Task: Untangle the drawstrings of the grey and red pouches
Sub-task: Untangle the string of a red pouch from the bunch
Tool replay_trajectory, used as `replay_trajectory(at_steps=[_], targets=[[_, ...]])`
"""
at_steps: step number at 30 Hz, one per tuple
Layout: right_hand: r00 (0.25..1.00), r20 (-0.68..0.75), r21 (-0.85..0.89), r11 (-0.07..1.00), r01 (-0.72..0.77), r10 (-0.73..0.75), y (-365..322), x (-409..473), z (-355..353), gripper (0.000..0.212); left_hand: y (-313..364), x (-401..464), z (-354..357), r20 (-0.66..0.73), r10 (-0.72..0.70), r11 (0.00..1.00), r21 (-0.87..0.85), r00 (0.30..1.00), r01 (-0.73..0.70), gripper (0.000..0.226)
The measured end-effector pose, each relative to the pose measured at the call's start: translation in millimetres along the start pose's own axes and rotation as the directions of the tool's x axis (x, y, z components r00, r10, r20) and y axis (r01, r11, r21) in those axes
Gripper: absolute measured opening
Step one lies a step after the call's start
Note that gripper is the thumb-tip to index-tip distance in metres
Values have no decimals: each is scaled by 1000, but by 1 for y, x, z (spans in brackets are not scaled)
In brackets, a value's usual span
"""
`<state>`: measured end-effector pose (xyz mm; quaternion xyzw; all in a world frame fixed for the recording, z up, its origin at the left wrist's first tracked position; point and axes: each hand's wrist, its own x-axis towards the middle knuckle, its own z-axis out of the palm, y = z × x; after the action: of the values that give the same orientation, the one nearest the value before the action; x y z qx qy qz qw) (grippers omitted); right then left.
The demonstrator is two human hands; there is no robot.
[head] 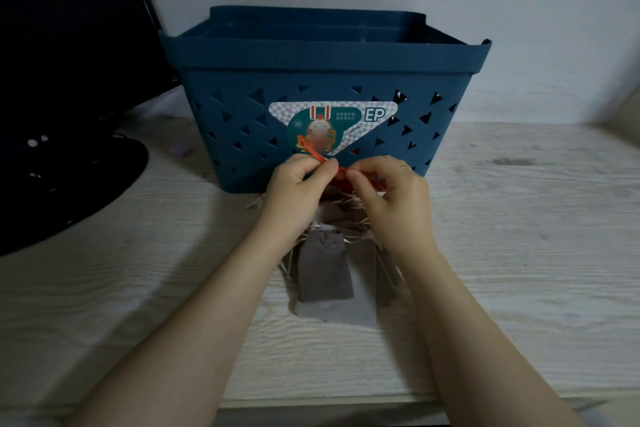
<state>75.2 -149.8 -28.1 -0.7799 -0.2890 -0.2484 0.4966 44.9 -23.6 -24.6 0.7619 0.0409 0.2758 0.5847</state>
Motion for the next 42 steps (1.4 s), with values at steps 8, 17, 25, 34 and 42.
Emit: replay_trajectory(at_steps=[8, 17, 25, 34, 42], targets=[[997, 35, 129, 989, -71, 67, 4, 2, -2, 4, 13, -5, -3, 116, -203, 945, -235, 972, 226, 19], [969, 146, 380, 893, -241, 199, 0, 2, -2, 14, 11, -3, -8, 163, -40, 984, -164, 986, 67, 22], [939, 205, 264, 908, -326, 278, 1, 4, -4, 19, 4, 0, -9, 159, 32, 998, -59, 987, -22, 27], [913, 227, 234, 891, -389, 339, -4, 2, -5, 21, 0, 1, -7, 118, 141, 970, 183, 983, -161, 6], [924, 237, 205, 914, -350, 301, -7, 1, -4, 22, -4, 0, -10, 169, 352, 824, 410, 921, -390, 11]])
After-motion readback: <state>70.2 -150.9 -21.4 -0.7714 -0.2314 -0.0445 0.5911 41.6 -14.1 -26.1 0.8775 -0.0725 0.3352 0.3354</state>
